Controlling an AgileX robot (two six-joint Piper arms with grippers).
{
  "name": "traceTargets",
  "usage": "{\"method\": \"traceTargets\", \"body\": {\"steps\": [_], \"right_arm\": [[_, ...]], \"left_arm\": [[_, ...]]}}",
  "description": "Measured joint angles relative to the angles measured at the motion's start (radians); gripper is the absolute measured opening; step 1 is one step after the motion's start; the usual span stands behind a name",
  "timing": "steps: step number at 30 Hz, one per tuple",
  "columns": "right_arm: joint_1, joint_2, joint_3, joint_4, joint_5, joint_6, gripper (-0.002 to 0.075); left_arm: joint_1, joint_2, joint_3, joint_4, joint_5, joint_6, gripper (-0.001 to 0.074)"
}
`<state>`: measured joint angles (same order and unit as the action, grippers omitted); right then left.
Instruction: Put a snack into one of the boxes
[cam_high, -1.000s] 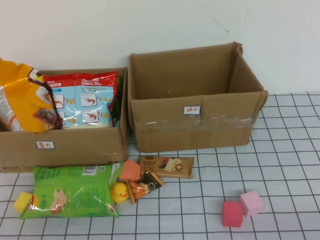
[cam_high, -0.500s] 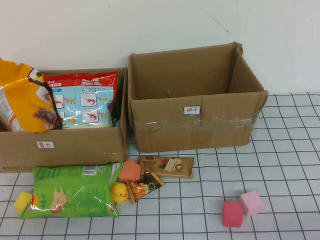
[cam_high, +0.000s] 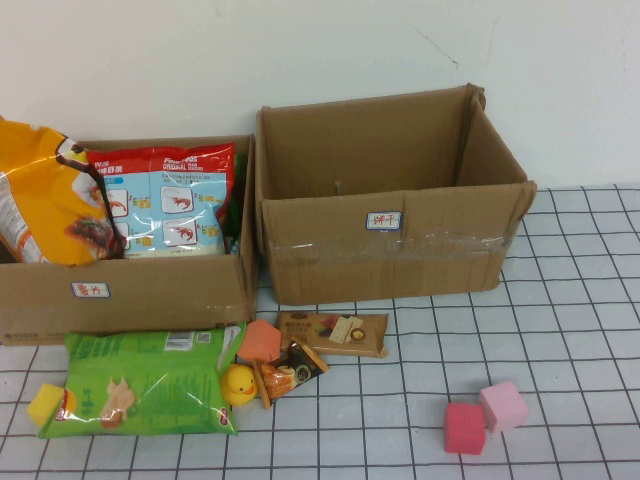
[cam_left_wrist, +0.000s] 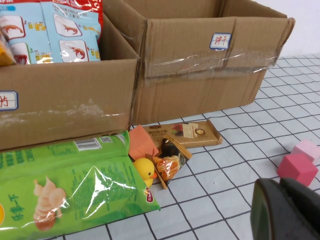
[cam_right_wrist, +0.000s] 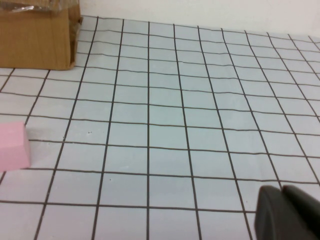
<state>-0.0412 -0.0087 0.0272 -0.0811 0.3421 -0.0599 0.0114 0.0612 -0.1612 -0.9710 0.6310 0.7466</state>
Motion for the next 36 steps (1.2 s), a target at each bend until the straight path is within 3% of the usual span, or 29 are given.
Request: {"method": "traceTargets", "body": {"steps": [21, 28, 31, 36], "right_arm": [[0.0, 0.0, 0.0, 0.001, 0.0, 0.0, 0.0], [0.0, 0.0, 0.0, 0.002, 0.0, 0.001, 0.0], [0.0, 0.0, 0.0, 0.002, 0.0, 0.001, 0.0], [0.0, 0.0, 0.0, 0.003, 0.0, 0.001, 0.0]], "left_arm": [[0.0, 0.0, 0.0, 0.004, -0.003, 0.0, -0.0002], [0.0, 0.0, 0.0, 0.054, -0.136, 0.015, -0.0002], [0.0, 0.0, 0.0, 0.181, -0.189, -0.103, -0.0002], [0.0, -0.019, 0.001, 0.584, -0.205, -0.55, -0.0002]]}}
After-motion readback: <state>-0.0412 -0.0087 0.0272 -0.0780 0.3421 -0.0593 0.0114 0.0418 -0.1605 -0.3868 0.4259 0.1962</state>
